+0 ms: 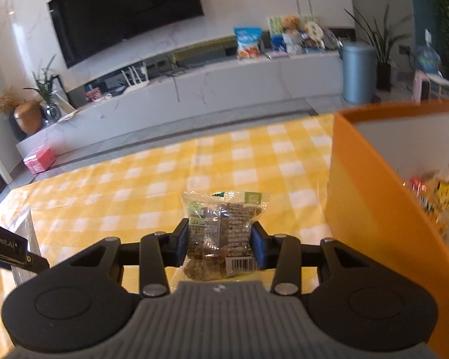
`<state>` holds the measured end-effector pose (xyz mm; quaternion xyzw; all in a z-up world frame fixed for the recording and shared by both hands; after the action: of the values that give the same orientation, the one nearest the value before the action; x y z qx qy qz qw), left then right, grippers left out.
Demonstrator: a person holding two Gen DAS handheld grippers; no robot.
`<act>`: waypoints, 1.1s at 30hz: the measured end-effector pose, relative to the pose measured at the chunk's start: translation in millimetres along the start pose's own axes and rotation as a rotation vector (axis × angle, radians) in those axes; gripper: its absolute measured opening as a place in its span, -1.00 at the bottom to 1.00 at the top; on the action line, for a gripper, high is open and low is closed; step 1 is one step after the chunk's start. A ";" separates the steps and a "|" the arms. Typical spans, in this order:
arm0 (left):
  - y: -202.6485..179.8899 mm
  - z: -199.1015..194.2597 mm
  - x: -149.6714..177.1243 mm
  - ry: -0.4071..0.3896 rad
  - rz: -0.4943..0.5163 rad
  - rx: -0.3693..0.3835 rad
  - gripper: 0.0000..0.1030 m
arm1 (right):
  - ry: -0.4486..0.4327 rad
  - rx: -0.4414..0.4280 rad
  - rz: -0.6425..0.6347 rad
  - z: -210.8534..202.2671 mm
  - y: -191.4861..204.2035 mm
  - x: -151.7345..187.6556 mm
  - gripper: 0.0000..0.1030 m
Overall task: Organize snacks
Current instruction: 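Lift the candy pack and white strip bag and carry them over the box, then open the right tool to drop the candy pack into the box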
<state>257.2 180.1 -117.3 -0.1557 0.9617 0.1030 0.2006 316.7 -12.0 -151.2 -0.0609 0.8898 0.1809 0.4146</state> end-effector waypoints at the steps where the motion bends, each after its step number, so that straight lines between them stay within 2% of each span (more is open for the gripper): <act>1: 3.0 -13.8 -0.3 -0.025 -0.011 0.016 0.30 | -0.011 -0.008 -0.012 -5.8 3.8 -2.4 -0.21; 7: 5.4 -69.6 3.7 -0.215 -0.027 0.129 0.29 | -0.062 -0.063 -0.027 -54.2 8.5 -21.6 -0.21; 12: -7.1 -104.1 17.1 -0.316 -0.045 0.294 0.29 | -0.186 -0.043 0.014 -132.2 -30.4 -54.1 -0.22; 15: -24.2 -120.5 23.5 -0.350 -0.049 0.406 0.29 | -0.194 -0.008 0.031 -179.5 -63.5 -60.4 -0.22; 19: -49.4 -132.5 30.0 -0.374 -0.053 0.542 0.29 | -0.116 -0.018 -0.019 -221.4 -90.0 -35.7 -0.22; 24: -75.1 -129.3 34.2 -0.364 -0.048 0.634 0.29 | 0.052 0.003 -0.037 -224.9 -113.9 14.0 -0.23; 26: -86.0 -128.1 35.7 -0.357 -0.024 0.647 0.29 | 0.092 -0.001 -0.026 -220.5 -122.3 29.4 -0.22; 29: -106.8 -131.6 40.1 -0.360 0.021 0.639 0.29 | 0.104 -0.032 -0.005 -213.2 -126.4 38.3 -0.22; 31: -119.2 -134.4 40.5 -0.365 0.046 0.640 0.29 | 0.105 -0.011 -0.010 -206.8 -125.9 39.2 -0.21; 33: -132.0 -136.4 39.2 -0.365 0.066 0.645 0.29 | 0.110 0.004 -0.020 -200.2 -127.0 38.9 -0.12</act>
<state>219.7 11.6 -29.1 -0.0323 0.8976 -0.1729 0.4042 181.0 -202.7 -96.9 -0.0789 0.9110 0.1712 0.3669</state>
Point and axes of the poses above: each gripper's, at about its wrist camera, not at the fingertips, and z roughly the way its jaws point, y to its left, x to its underside, the point moved 5 cm from there along z, roughly the way its jaws point, and after that the axes turned 4 degrees about -x, right-handed, at the moved point
